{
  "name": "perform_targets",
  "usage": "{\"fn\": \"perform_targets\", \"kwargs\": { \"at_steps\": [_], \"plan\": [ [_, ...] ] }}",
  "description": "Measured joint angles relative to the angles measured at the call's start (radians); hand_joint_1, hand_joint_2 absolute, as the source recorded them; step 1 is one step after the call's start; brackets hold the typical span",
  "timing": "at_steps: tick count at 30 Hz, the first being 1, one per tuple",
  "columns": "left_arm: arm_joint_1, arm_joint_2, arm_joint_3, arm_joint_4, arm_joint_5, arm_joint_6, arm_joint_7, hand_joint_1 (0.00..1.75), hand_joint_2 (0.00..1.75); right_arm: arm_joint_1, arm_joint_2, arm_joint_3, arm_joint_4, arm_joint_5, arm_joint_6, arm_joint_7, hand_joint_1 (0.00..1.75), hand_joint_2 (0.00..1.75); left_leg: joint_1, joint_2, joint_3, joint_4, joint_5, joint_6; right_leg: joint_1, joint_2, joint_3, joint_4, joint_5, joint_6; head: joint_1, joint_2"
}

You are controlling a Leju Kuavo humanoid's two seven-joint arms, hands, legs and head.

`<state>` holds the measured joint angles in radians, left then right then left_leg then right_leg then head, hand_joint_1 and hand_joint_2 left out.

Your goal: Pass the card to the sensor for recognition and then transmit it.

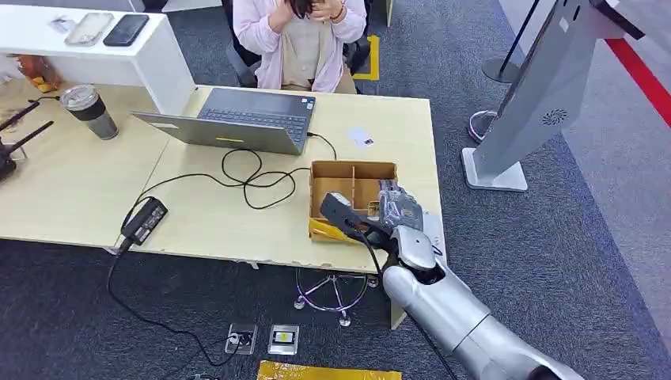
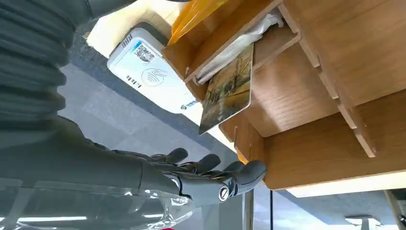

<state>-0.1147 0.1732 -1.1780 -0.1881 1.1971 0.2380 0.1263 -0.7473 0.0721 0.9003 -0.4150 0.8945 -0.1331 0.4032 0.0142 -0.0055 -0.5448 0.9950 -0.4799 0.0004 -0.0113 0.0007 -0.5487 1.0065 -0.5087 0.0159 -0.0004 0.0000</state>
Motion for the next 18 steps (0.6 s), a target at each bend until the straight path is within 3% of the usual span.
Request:
{"fn": "perform_targets", "kwargs": {
  "at_steps": [18],
  "plan": [
    [0.000,0.000,0.000,0.000,-0.006,0.000,0.000,0.00,0.00,0.009,-0.013,-0.022,0.004,0.001,0.011,-0.003,0.00,1.75,0.000,0.000,0.000,0.000,0.000,0.000,0.000,0.000,0.000,0.000,0.000,0.000,0.000,0.000]
  ]
}}
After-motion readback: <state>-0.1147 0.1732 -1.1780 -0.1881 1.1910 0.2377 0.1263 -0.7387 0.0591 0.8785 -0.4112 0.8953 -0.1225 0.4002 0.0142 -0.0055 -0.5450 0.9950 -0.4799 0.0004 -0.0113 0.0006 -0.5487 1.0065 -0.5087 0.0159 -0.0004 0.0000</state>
